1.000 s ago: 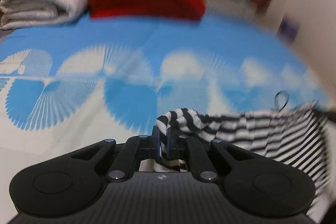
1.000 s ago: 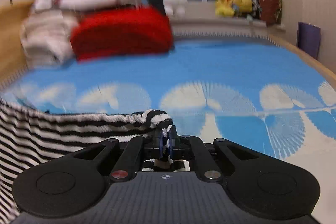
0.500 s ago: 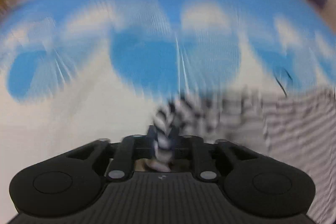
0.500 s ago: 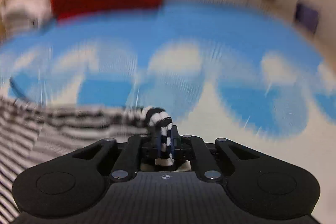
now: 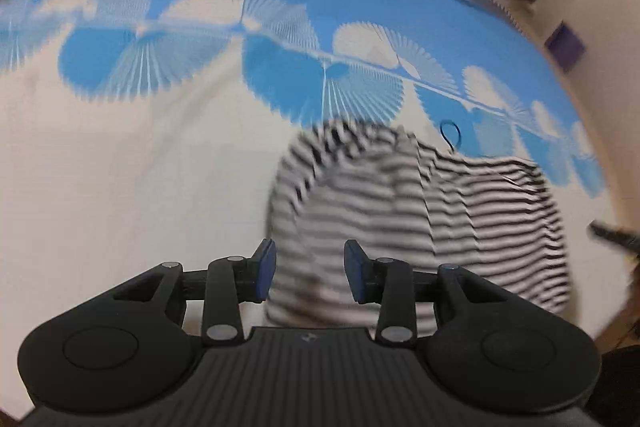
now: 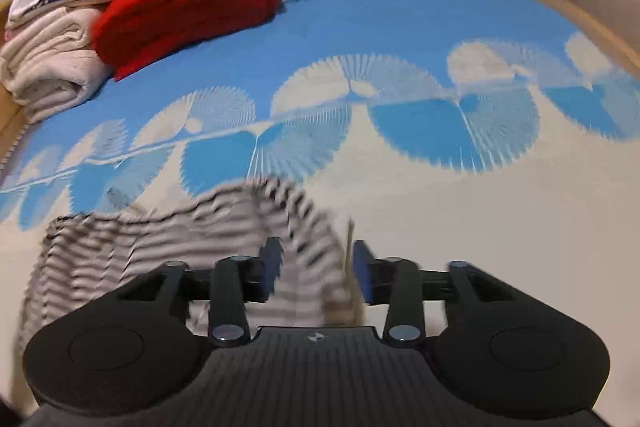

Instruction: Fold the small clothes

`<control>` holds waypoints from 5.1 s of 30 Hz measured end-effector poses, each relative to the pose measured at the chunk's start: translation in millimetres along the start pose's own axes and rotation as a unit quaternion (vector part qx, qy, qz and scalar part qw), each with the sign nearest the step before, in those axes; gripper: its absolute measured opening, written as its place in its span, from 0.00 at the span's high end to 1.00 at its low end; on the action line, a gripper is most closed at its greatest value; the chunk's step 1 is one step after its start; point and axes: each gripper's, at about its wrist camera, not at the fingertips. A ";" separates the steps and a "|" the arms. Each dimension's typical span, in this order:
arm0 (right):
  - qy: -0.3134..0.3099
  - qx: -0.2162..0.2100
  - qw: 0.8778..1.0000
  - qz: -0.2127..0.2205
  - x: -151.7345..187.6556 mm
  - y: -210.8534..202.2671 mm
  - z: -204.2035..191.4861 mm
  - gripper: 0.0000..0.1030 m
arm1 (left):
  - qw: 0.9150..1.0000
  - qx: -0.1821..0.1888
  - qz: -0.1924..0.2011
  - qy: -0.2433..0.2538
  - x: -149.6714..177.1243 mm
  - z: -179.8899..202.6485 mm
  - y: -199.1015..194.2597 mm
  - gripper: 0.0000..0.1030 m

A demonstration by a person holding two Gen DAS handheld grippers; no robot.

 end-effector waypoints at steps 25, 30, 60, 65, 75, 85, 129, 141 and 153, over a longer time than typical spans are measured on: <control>0.080 -0.070 0.994 -0.002 54.0 -20.3 36.0 0.93 | 0.998 0.046 0.013 -0.033 34.4 -50.6 2.8 1.00; 0.066 -0.007 0.991 -0.117 70.7 14.6 41.4 0.95 | 0.995 -0.030 -0.096 -0.026 47.2 -64.2 41.6 0.99; -0.062 -0.010 0.985 -0.160 75.9 30.8 13.5 0.89 | 0.996 -0.040 -0.079 0.026 16.7 29.2 104.3 0.75; -0.043 0.013 0.994 -0.099 56.7 21.1 15.4 0.86 | 0.997 -0.046 -0.001 -0.057 -4.8 2.6 80.3 0.70; -0.005 0.038 0.999 -0.023 14.8 44.4 3.7 0.65 | 0.996 -0.054 0.023 -0.068 -23.7 -8.5 80.0 0.48; -0.031 0.064 0.997 -0.017 -13.0 86.1 -18.5 0.66 | 0.997 -0.053 0.030 -0.053 -36.5 -5.2 100.5 0.53; -0.152 -0.004 0.979 -0.137 52.4 44.3 -3.3 0.74 | 0.997 -0.050 0.039 -0.039 -34.8 19.9 95.0 0.76; -0.160 0.019 0.975 -0.153 73.6 29.1 0.2 0.73 | 0.994 -0.022 -0.085 0.059 17.2 19.4 87.1 0.75; -0.072 0.079 0.991 0.075 69.0 -65.1 -8.5 0.61 | 0.991 -0.064 0.098 0.058 29.2 17.4 -27.7 0.53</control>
Point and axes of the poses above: each gripper's, at about its wrist camera, not at the fingertips, and y roughly the way its jaws point, z to its right, x to its underside, and after that the axes turned 6 degrees about -y, right-handed
